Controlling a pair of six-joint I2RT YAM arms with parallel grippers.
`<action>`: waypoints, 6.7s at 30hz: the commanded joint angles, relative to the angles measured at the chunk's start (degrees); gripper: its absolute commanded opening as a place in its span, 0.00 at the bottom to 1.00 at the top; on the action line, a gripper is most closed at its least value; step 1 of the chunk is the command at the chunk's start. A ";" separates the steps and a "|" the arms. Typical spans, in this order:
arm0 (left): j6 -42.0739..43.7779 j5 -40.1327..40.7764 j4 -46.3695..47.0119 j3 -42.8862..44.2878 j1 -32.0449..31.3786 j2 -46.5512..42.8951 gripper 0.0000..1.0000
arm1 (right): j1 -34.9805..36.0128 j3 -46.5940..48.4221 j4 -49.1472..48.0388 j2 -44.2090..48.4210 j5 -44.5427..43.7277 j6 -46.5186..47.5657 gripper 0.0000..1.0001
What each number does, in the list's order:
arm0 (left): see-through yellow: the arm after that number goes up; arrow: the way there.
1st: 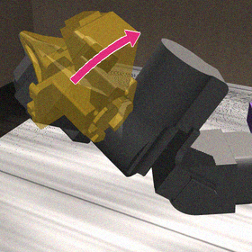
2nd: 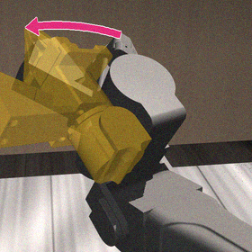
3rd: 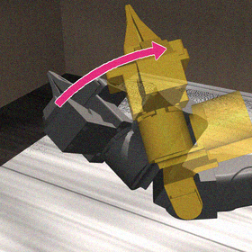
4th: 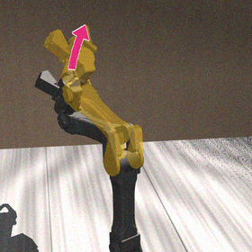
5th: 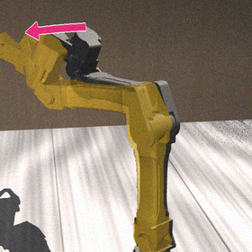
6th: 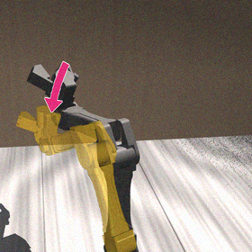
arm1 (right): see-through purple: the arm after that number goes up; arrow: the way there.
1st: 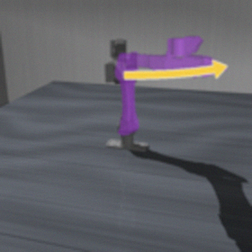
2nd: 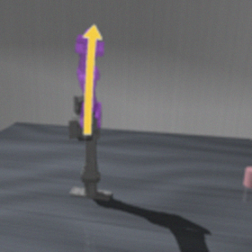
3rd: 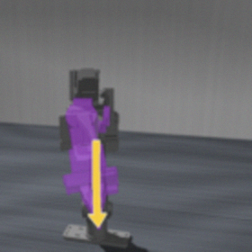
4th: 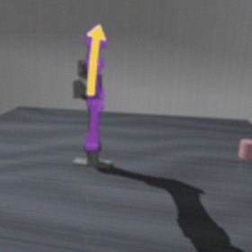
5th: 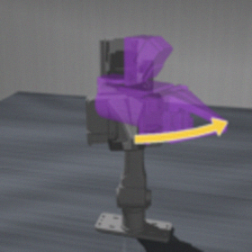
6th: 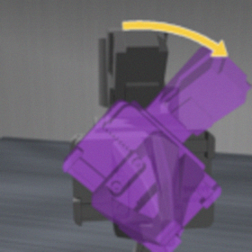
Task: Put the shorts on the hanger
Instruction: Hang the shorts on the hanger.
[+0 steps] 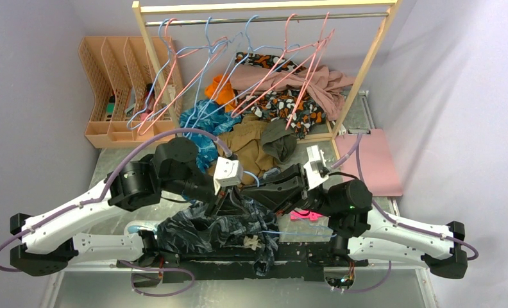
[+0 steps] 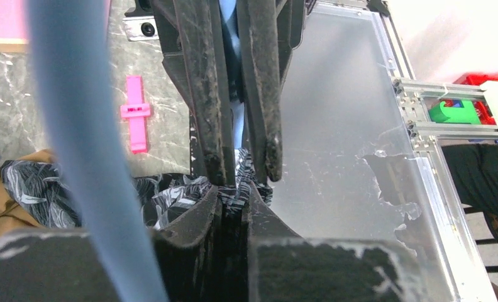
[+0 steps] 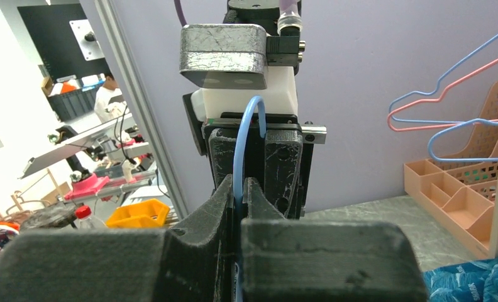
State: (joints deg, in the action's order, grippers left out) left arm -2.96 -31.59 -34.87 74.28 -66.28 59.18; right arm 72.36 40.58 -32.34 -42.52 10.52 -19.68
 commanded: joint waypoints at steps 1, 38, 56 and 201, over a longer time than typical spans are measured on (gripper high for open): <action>-1.12 5.23 5.34 -1.49 0.36 -2.16 0.07 | 0.36 1.54 0.35 0.65 0.88 -0.23 0.00; -6.65 42.33 -0.03 2.78 0.36 -25.08 0.07 | 0.47 7.53 47.62 -0.85 -18.88 -18.28 0.87; -4.39 47.90 3.40 4.36 0.36 -22.01 0.07 | 4.24 9.54 45.75 -10.47 -20.87 -14.81 0.75; -10.22 35.49 1.48 -9.79 0.36 -32.52 0.07 | 4.60 51.14 83.36 -19.06 -33.70 -8.12 0.67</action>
State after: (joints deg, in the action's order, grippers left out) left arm -12.05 -0.89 -38.17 65.30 -66.19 26.94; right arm 76.95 92.90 50.78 -60.99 -20.60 -24.58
